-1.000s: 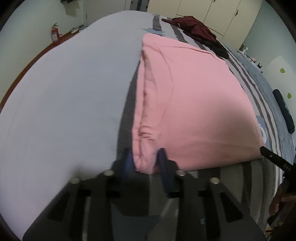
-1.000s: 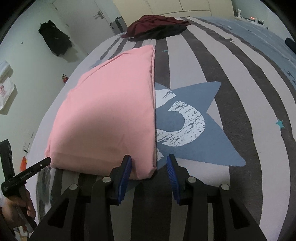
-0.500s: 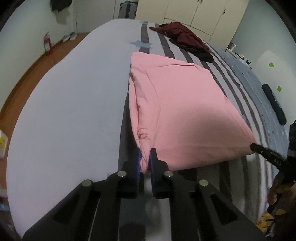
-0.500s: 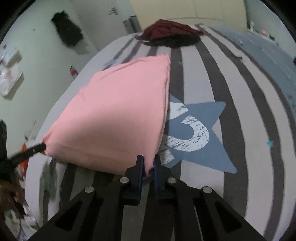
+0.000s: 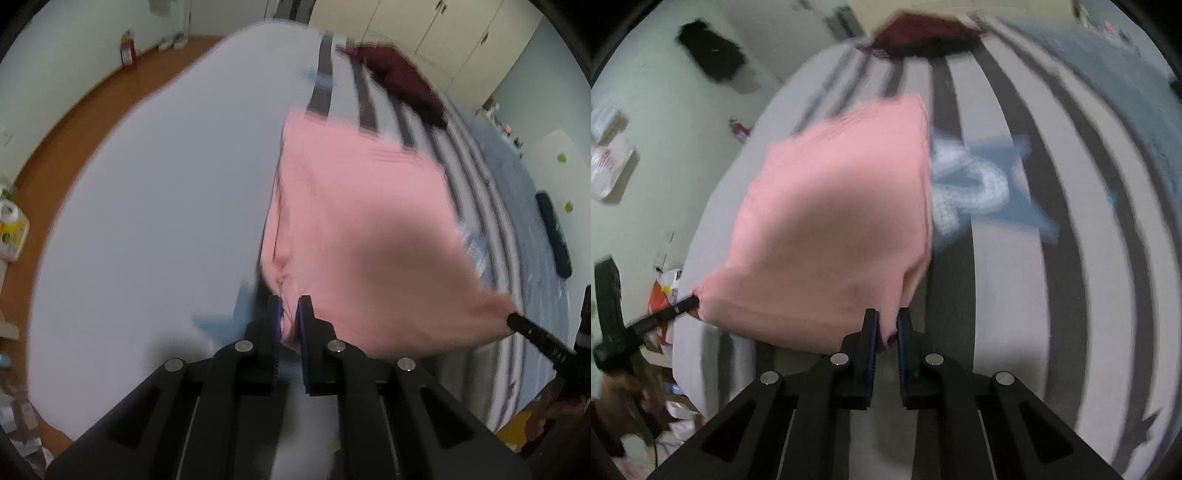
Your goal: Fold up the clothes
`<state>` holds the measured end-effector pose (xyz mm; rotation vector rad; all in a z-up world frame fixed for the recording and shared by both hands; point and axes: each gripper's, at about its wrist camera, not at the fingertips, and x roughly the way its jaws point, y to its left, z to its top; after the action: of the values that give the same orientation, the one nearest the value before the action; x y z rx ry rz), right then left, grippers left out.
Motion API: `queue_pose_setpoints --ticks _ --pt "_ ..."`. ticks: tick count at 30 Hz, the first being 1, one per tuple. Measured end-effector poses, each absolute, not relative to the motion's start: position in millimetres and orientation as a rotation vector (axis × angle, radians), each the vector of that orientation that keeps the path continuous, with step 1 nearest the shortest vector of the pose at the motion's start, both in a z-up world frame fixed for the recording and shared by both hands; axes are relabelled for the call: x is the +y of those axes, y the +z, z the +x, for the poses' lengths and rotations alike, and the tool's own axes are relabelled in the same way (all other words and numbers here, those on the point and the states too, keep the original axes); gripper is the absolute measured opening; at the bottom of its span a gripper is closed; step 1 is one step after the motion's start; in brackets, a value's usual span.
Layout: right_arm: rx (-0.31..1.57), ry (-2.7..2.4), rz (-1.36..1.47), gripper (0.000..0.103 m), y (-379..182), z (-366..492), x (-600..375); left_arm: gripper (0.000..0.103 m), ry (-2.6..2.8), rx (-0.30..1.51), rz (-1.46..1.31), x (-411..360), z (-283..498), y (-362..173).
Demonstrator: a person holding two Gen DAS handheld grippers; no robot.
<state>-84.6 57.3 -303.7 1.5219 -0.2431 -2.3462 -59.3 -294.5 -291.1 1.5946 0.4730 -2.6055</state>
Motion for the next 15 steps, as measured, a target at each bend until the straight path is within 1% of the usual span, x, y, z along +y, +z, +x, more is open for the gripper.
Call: queue_pose_setpoints --ticks 1,3,5,8,12,14,15 --pt "-0.236 -2.363 1.486 0.009 -290 -90 57 0.007 -2.642 0.458 1.541 -295 -74 -271" --pt "-0.233 -2.402 1.413 0.009 -266 -109 58 0.007 -2.699 0.439 1.468 -297 -106 -250" --pt "-0.25 -2.434 1.352 0.009 -252 -137 59 0.007 -2.747 0.434 1.396 -301 -138 -242" --pt "-0.244 -2.485 1.266 0.008 -251 -201 49 0.007 -2.791 0.356 1.349 -308 -200 -256" --pt "-0.275 -2.509 1.287 0.008 -286 -296 38 0.007 -2.774 0.321 1.406 -318 -277 -302" --pt "-0.292 -2.498 1.327 0.011 -306 -330 34 0.006 -2.729 0.343 1.406 -318 -292 -315" --pt "-0.302 -2.498 1.358 0.011 -315 -341 35 0.007 -2.705 0.394 1.414 -326 -301 -318"
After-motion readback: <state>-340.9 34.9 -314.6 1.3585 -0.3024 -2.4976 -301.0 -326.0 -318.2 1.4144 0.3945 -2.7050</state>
